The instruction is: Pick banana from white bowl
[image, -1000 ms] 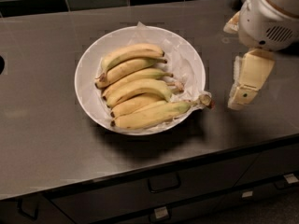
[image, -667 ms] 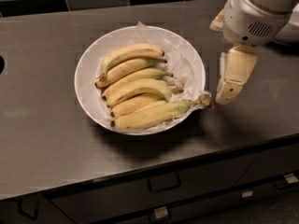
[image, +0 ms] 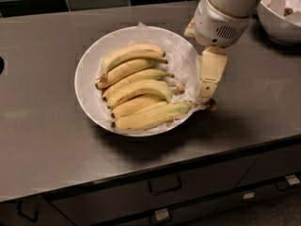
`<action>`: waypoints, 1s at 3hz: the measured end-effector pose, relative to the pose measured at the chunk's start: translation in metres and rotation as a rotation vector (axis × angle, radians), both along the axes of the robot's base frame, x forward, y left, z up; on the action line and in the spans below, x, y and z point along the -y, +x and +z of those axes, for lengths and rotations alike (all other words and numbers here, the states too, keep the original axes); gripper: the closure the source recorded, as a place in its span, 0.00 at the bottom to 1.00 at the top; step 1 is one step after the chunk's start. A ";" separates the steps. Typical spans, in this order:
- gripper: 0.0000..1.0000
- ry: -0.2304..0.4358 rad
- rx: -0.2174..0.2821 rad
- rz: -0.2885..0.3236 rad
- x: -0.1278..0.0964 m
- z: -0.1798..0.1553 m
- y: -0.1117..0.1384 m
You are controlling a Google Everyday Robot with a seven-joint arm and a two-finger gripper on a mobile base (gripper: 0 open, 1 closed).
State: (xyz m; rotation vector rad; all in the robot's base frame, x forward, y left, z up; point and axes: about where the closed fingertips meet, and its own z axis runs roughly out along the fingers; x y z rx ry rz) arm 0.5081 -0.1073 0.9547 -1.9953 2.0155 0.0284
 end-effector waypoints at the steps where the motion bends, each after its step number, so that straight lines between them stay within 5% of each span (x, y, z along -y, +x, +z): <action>1: 0.00 0.000 0.000 0.000 0.000 0.000 0.000; 3: 0.00 0.006 0.031 0.046 -0.031 0.008 0.005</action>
Offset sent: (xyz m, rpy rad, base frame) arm -0.0001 0.0327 0.0065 0.0052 -0.0122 0.0609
